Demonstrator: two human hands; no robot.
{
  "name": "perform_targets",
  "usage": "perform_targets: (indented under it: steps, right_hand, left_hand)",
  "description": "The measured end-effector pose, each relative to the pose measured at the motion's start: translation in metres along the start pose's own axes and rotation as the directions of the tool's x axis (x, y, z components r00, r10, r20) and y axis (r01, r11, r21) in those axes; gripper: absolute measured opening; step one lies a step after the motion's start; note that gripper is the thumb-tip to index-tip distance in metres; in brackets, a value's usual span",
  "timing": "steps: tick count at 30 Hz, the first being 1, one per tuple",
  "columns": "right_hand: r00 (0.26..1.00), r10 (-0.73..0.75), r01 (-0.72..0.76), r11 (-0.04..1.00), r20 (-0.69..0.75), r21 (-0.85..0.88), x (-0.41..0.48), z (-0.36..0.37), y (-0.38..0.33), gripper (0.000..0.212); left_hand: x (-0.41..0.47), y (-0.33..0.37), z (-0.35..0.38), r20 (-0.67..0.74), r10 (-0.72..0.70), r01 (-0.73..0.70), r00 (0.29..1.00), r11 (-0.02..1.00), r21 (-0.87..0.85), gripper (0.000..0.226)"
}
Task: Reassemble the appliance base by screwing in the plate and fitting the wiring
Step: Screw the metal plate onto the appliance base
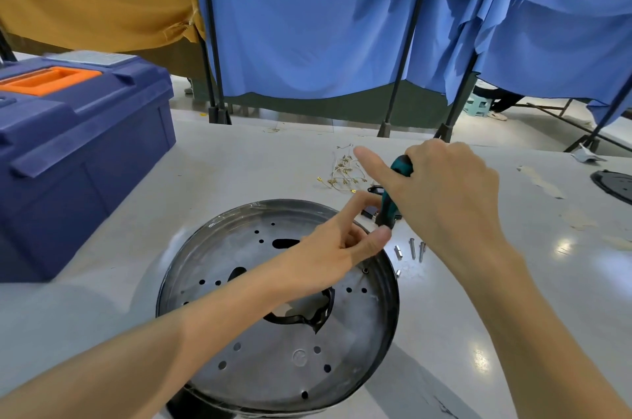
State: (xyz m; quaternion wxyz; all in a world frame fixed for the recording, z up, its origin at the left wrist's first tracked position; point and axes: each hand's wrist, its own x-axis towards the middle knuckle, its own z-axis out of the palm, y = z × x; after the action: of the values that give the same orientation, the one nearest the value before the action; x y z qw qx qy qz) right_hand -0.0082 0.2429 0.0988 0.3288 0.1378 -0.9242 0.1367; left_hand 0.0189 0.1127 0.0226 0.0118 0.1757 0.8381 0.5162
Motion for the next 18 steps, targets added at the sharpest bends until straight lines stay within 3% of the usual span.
perform_targets:
  steps: [3, 5, 9, 11, 14, 18]
  right_hand:
    - [0.999, -0.002, 0.001, 1.0, 0.045, 0.016, -0.001, 0.002, -0.005, 0.074]
    - [0.986, -0.006, -0.02, 0.988, 0.166, 0.156, 0.0, -0.003, -0.001, 0.075]
    - [0.847, -0.251, -0.026, 0.861, 0.468, 0.509, 0.007, -0.027, 0.013, 0.049]
    - [0.863, -0.285, 0.02, 0.844, 0.417, 0.535, 0.01, -0.028, 0.015, 0.03]
    - [0.924, -0.239, 0.095, 0.899, 0.297, 0.428, 0.013, -0.021, 0.01, 0.017]
    - [0.966, -0.163, 0.104, 0.955, 0.201, 0.278, 0.013, -0.01, 0.01, 0.035]
  left_hand:
    - [0.001, -0.003, 0.001, 0.001, 0.022, -0.022, 1.0, 1.0, -0.004, 0.03]
    - [0.001, -0.003, 0.001, 0.027, 0.013, -0.012, 1.0, 0.999, -0.032, 0.039]
    - [0.003, -0.004, -0.001, 0.034, -0.071, 0.07, 0.997, 0.997, 0.023, 0.057]
    - [0.004, -0.003, 0.001, 0.043, -0.031, 0.031, 0.999, 0.999, 0.009, 0.049]
    - [0.002, -0.002, 0.002, 0.032, -0.009, 0.008, 0.999, 1.0, 0.018, 0.037]
    - [0.002, -0.004, 0.002, 0.02, -0.013, 0.012, 1.0, 0.999, 0.044, 0.038]
